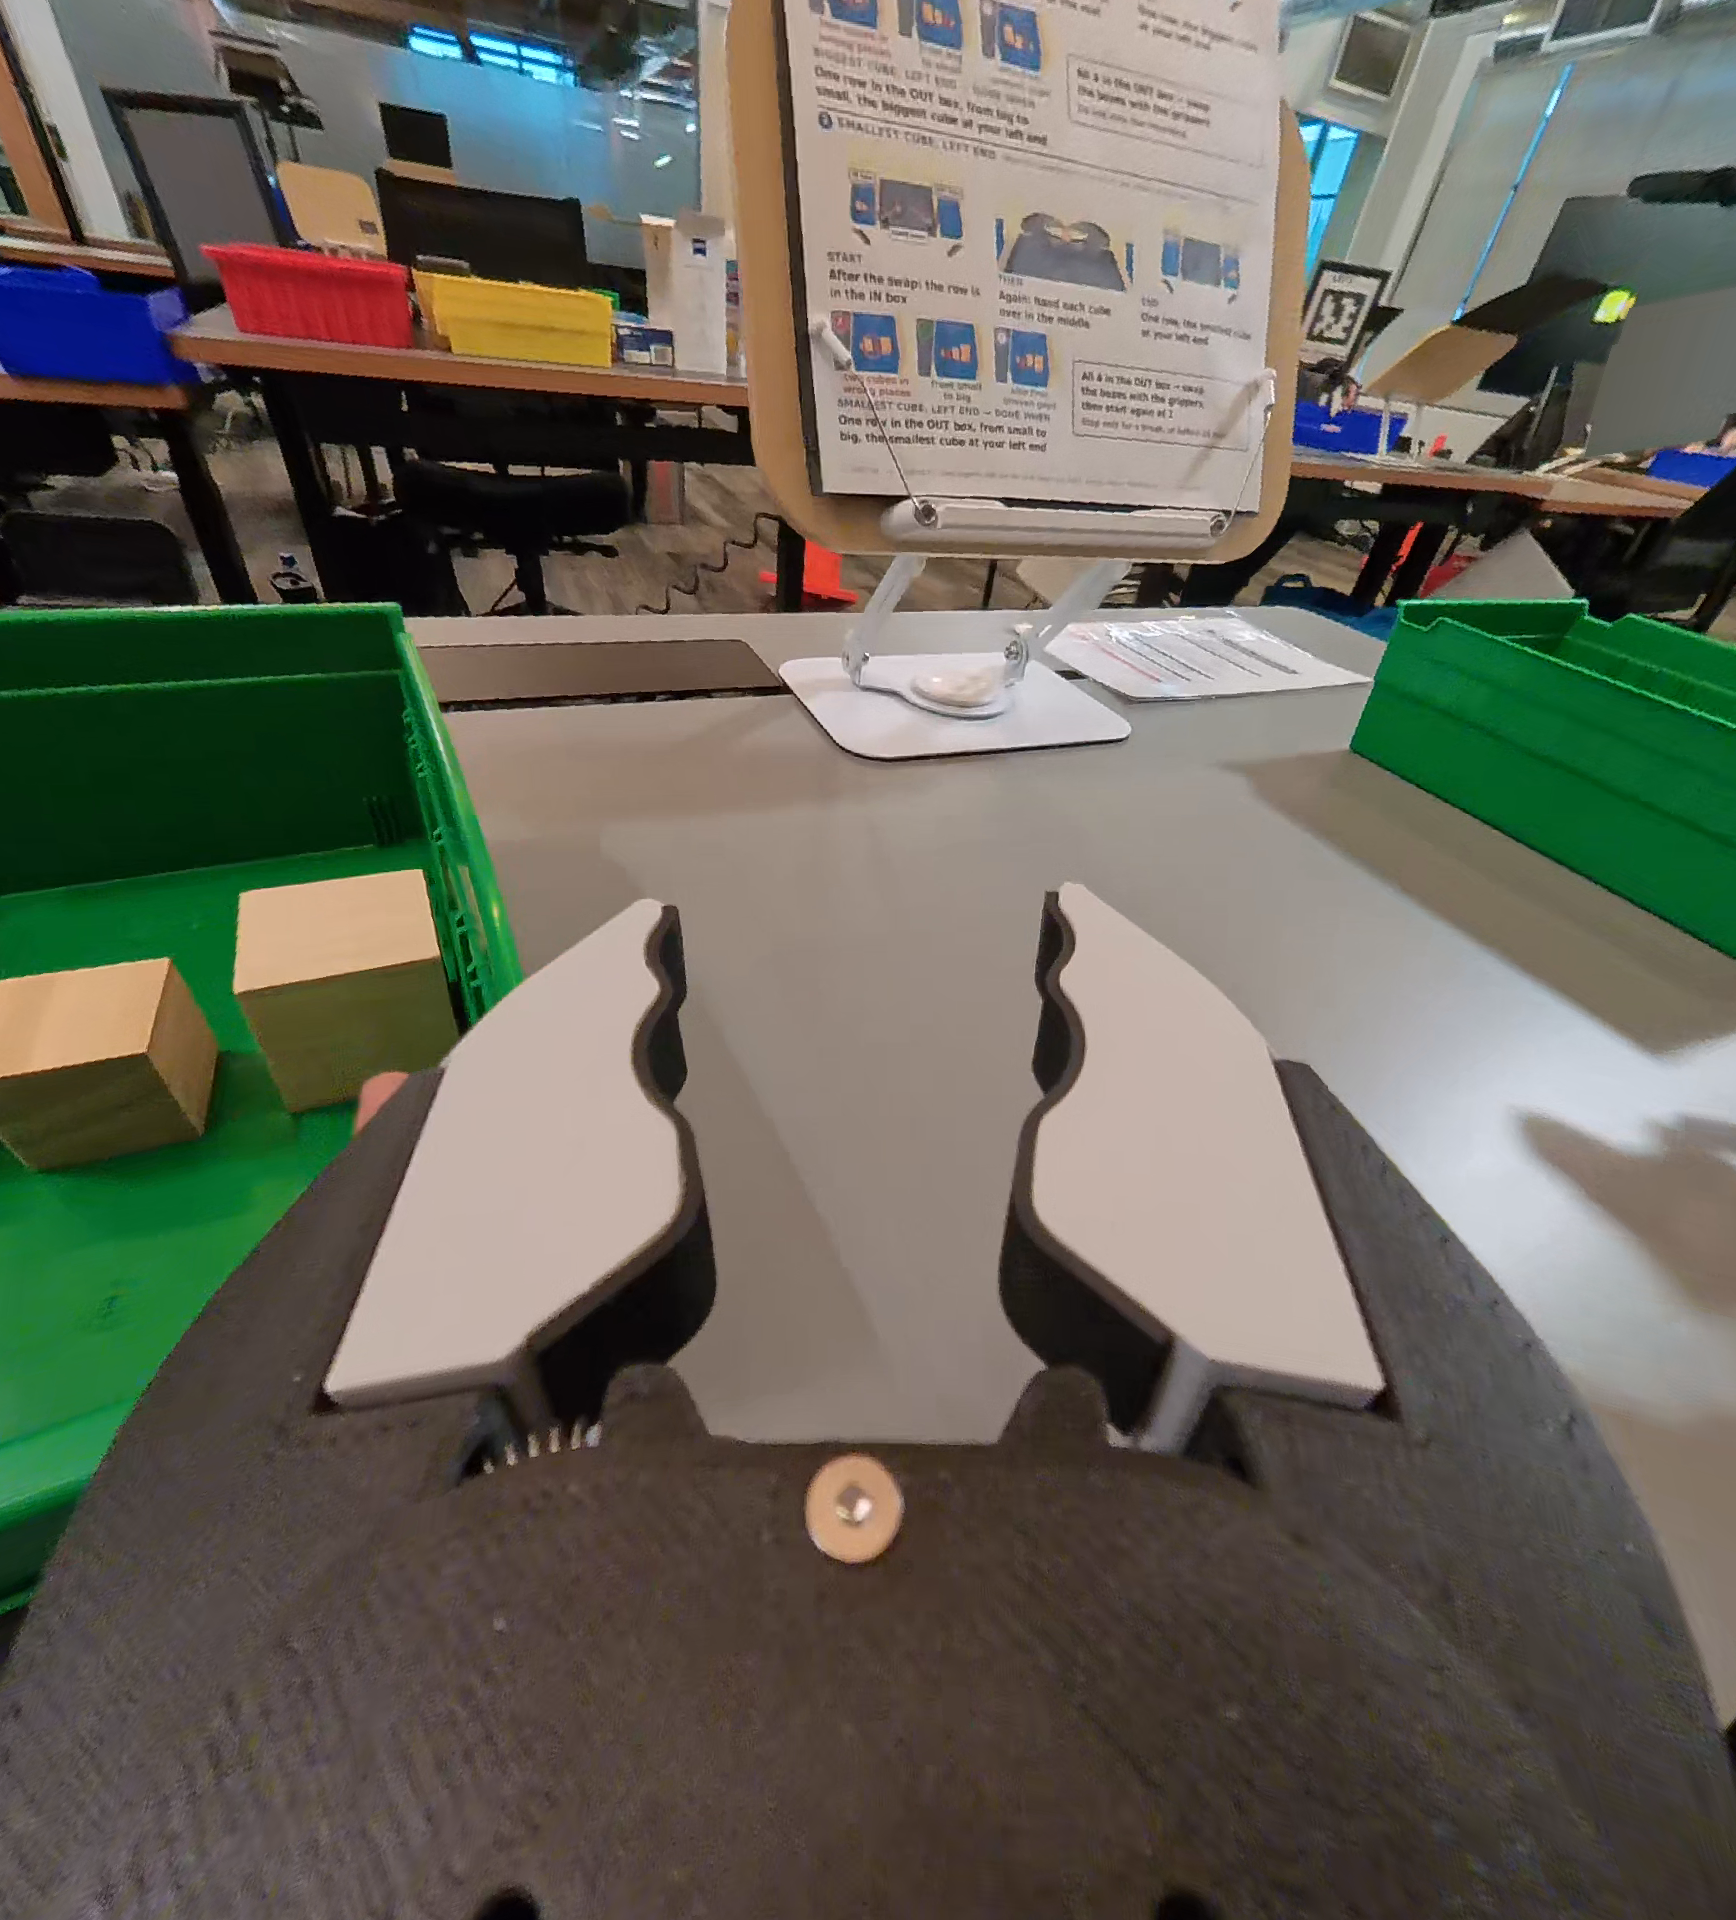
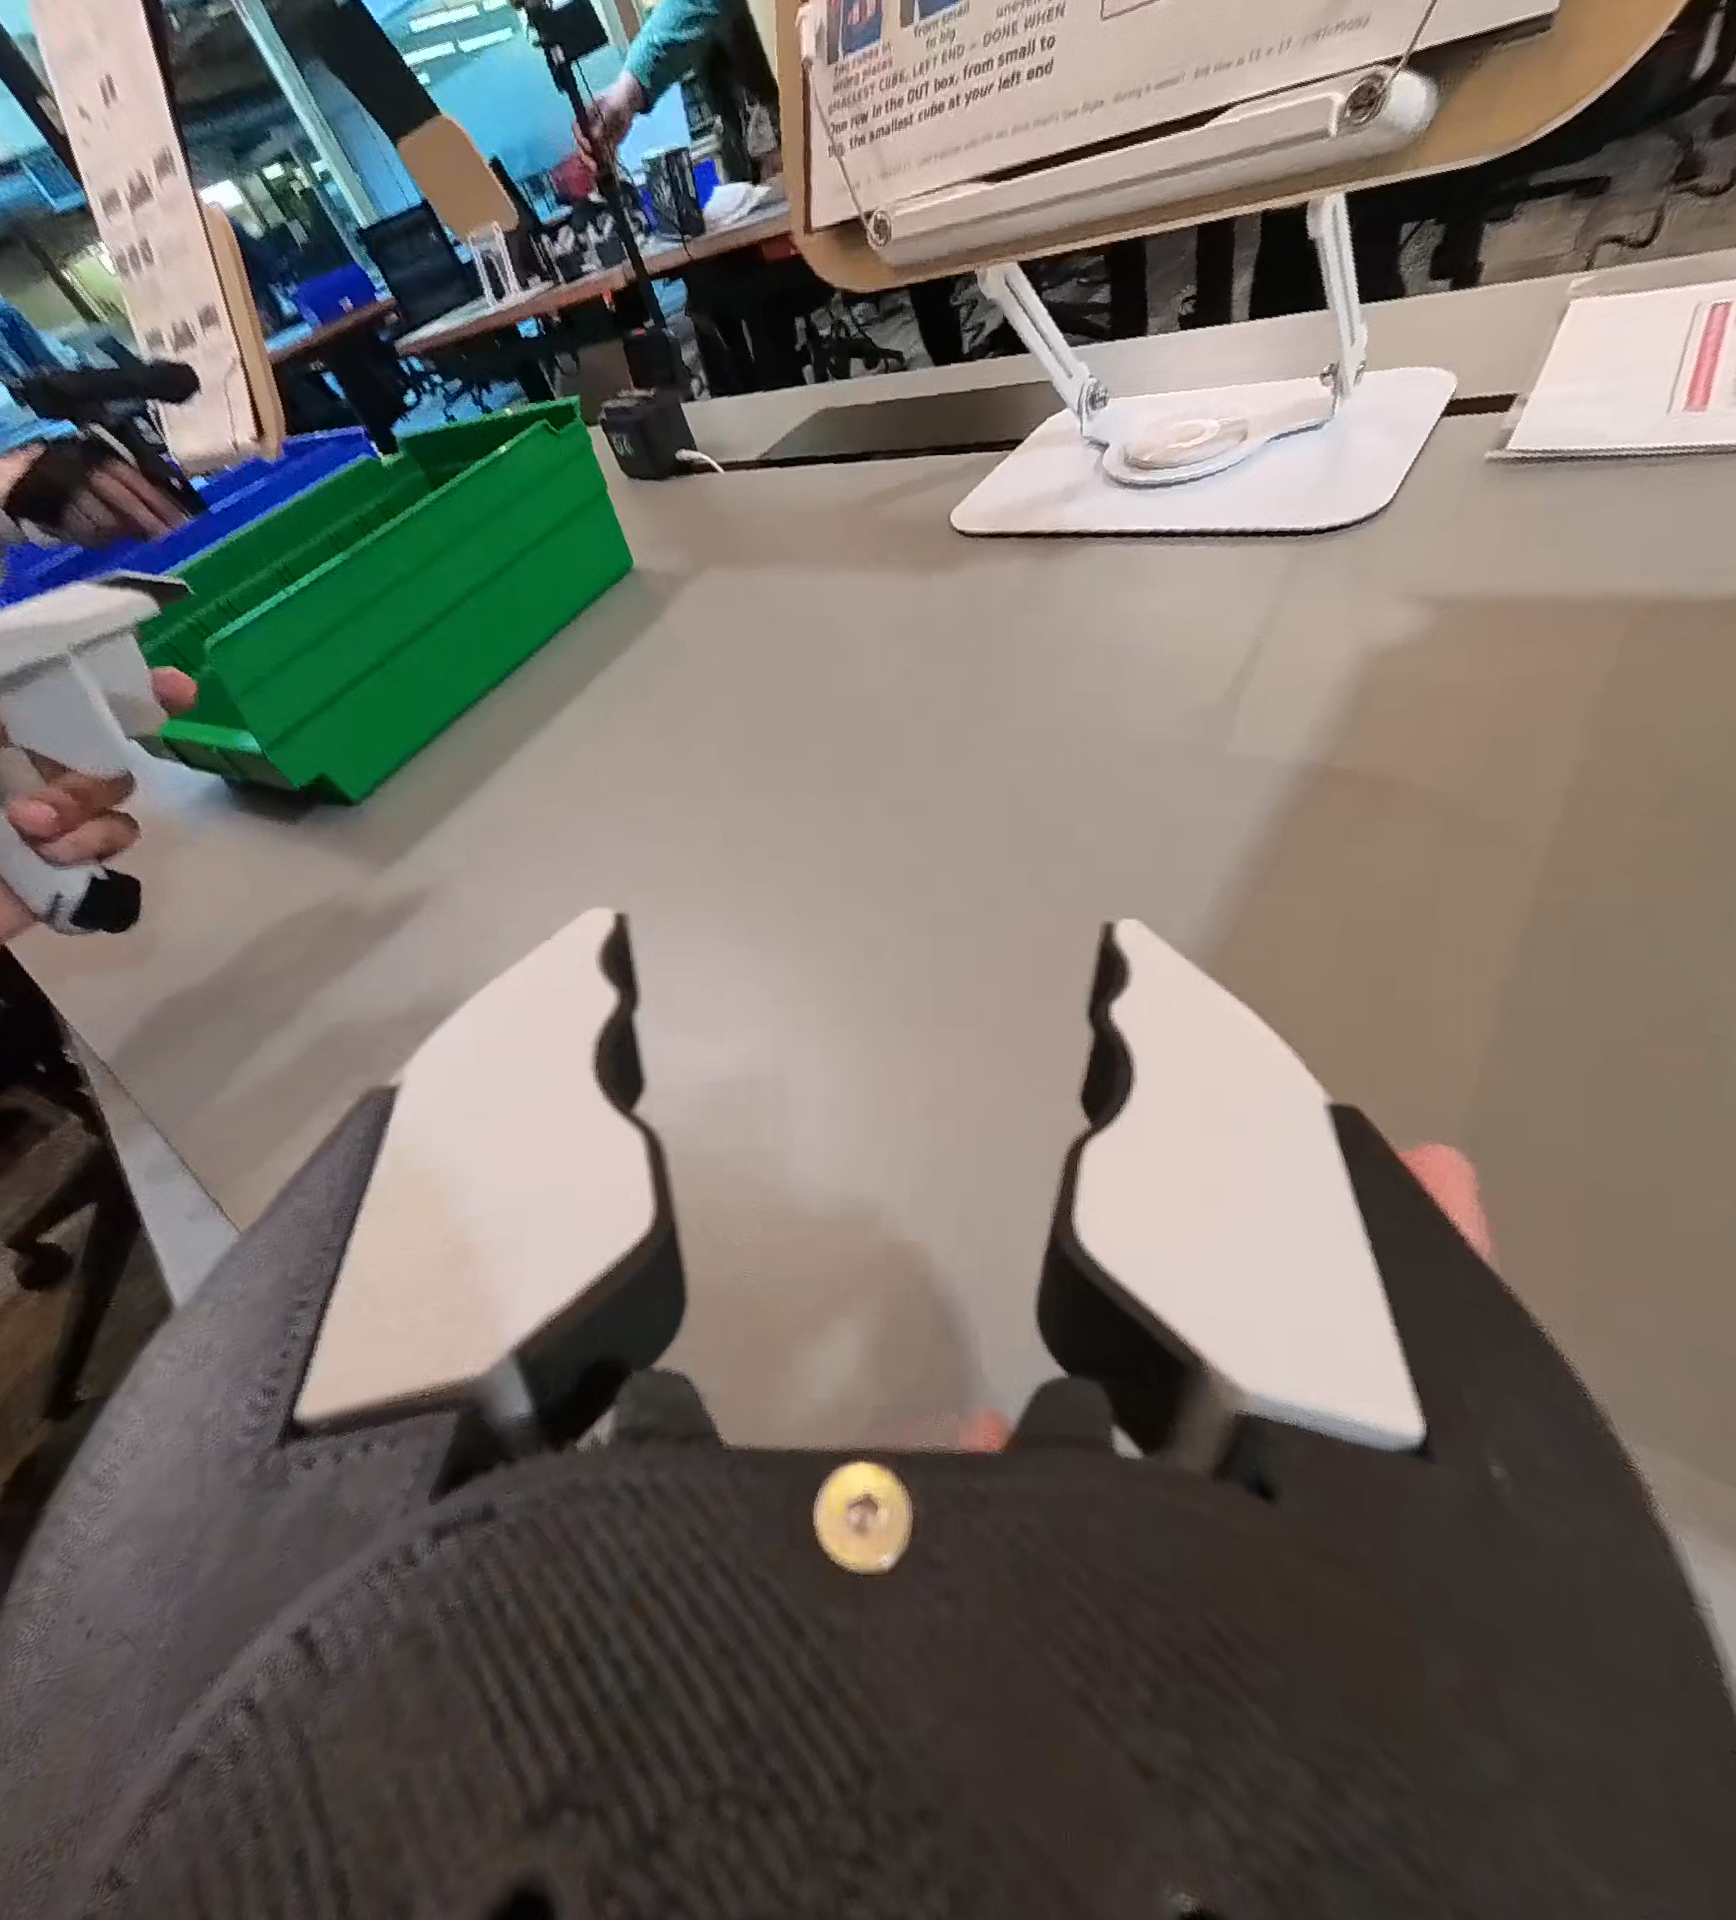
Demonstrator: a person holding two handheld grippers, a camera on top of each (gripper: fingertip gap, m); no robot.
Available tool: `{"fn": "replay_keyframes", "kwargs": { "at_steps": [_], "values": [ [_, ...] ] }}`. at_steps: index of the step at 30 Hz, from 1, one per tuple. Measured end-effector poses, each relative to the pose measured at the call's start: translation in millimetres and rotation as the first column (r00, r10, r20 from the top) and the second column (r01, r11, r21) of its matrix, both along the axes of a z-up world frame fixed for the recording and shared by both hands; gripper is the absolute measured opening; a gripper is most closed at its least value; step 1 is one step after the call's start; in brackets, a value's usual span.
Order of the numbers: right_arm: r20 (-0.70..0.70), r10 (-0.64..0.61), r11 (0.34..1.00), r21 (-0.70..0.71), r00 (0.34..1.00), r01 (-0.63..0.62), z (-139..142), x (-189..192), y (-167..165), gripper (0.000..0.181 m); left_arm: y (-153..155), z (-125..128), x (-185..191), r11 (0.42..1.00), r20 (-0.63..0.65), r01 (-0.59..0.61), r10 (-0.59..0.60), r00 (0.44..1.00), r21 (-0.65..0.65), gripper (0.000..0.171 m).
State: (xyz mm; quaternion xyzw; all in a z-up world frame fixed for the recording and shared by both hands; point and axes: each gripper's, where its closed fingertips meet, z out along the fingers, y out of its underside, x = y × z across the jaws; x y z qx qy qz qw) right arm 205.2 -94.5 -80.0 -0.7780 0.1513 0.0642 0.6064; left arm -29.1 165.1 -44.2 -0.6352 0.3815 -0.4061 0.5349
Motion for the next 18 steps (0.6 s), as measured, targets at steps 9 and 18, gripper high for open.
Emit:
{"fn": "replay_keyframes", "kwargs": {
  "at_steps": [9,18],
  "values": [
    [-0.183,0.051,0.968,0.253,0.982,-0.003,39.3,0.2,-5.6,0.086,-7.0,-3.4,4.2,1.0,-0.03,0.026,-0.026,0.999,0.006,0.072],
    [-0.048,0.019,0.964,0.266,0.999,-0.005,52.7,-9.0,-7.0,0.062,-9.3,-7.3,6.1,0.999,-0.042,0.037,-0.037,0.998,-0.016,0.075]
  ]
}}
